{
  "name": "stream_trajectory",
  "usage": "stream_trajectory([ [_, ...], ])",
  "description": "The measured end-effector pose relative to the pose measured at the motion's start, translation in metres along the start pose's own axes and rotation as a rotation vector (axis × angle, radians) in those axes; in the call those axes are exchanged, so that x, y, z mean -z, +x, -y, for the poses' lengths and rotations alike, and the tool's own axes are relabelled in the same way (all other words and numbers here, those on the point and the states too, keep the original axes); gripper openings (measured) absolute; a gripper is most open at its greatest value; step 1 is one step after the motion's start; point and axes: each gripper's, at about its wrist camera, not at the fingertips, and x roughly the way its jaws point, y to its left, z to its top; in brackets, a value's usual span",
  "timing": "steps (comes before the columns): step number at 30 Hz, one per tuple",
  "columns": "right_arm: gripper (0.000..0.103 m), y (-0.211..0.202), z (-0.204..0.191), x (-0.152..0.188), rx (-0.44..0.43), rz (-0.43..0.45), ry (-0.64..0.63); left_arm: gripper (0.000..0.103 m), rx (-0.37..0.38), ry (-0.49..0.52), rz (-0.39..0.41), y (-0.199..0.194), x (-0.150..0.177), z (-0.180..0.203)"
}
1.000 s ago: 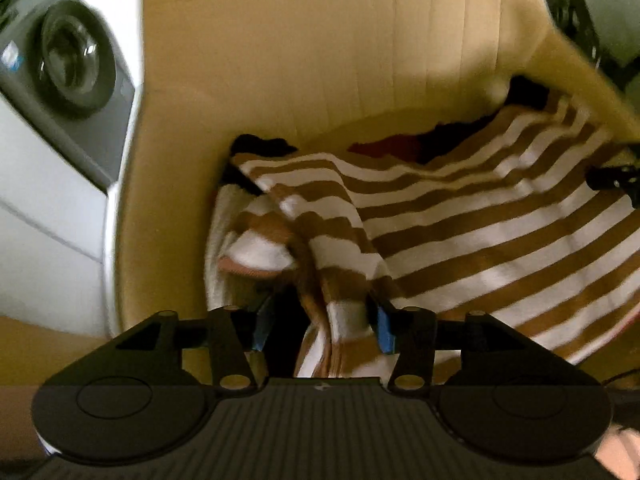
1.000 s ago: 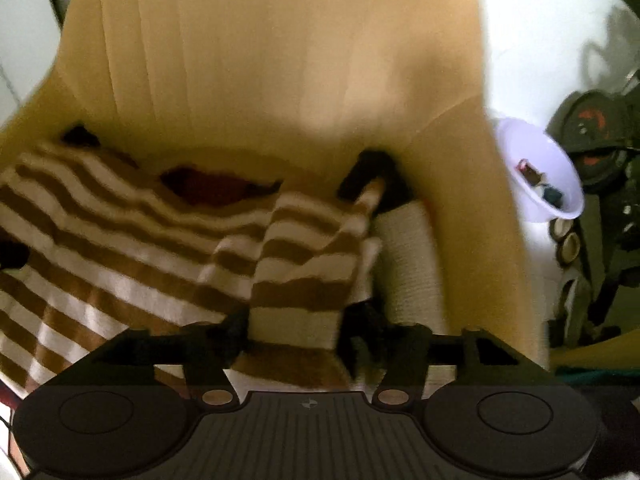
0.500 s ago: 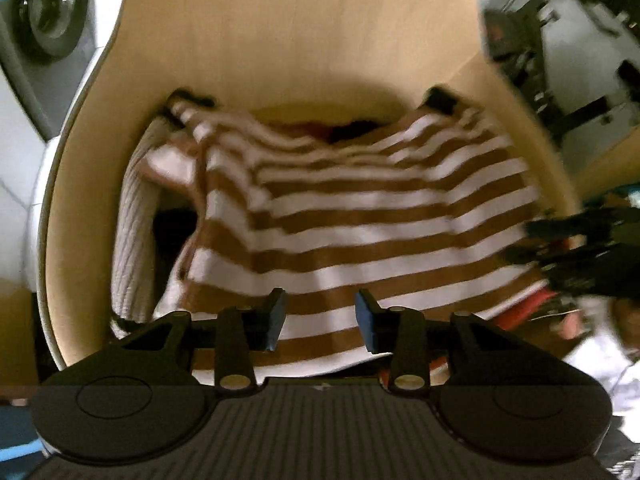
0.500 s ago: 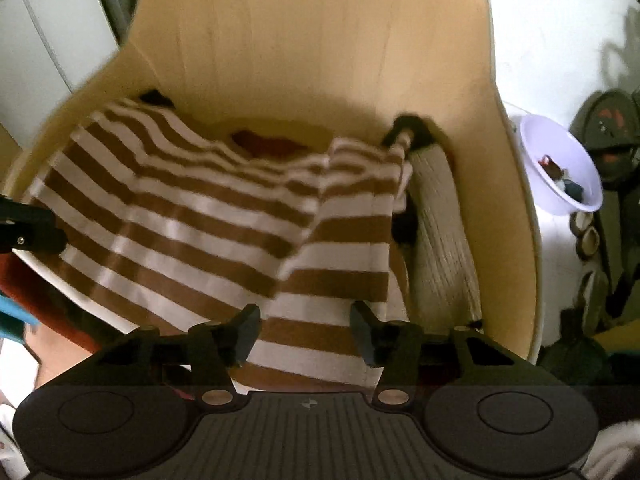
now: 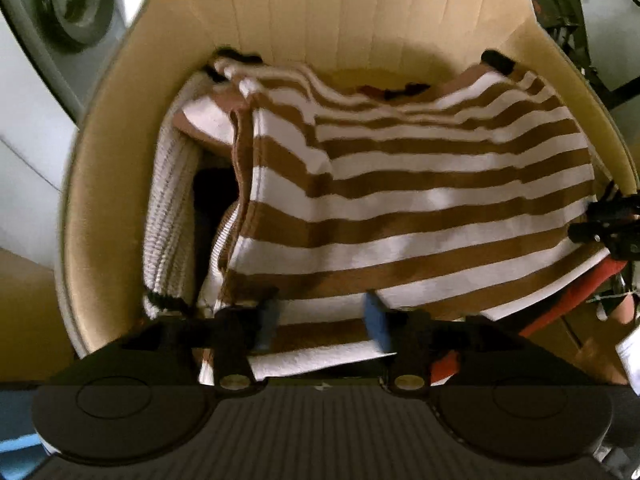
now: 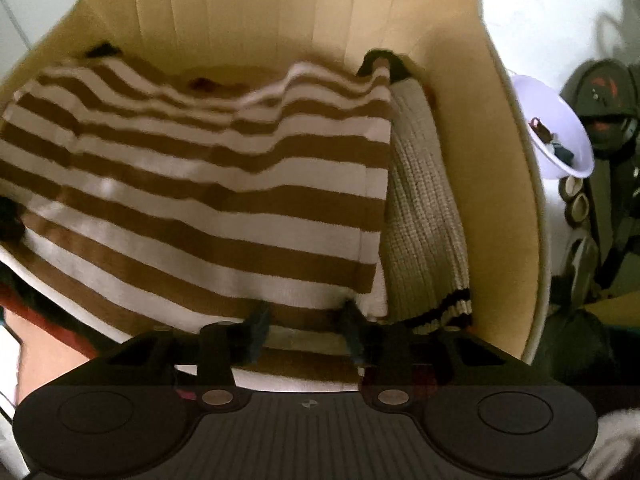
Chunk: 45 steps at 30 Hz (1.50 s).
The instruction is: Fold clothes
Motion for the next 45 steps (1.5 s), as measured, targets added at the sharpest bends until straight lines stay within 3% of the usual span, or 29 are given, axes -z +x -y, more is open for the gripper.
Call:
stream_trajectory([
  [2,0.078,-0.021,-0.001,0.003,-0.020,0.042,0.030,0.080,-0.042,-0.003,0.026,-0.015,0.001,0.010],
  [4,0.082,-0.044,-0.003,0.008,-0.016,0.087,0.041,0.087,-0.080,-0.009,0.045,-0.031,0.002,0.020],
  [9,0.087,-0.106,-0.002,0.027,-0.052,0.163,0.085,0.089,-0.124,-0.029,0.078,-0.079,0.012,0.049],
  [11,0.096,-0.137,0.002,0.037,-0.066,0.198,0.114,0.092,-0.130,-0.037,0.107,-0.103,0.022,0.062],
  [21,0.102,-0.287,0.037,0.121,-0.044,0.402,0.203,0.100,-0.152,-0.094,0.233,-0.222,0.076,0.128],
  [30,0.102,-0.370,0.051,0.196,-0.134,0.427,0.248,0.101,-0.184,-0.110,0.277,-0.303,0.147,0.181],
  [37,0.102,-0.420,0.024,0.256,-0.111,0.418,0.237,0.101,-0.221,-0.096,0.259,-0.342,0.192,0.203],
  [45,0.102,-0.453,-0.033,0.327,0.007,0.429,0.332,0.101,-0.160,-0.083,0.240,-0.369,0.253,0.182],
])
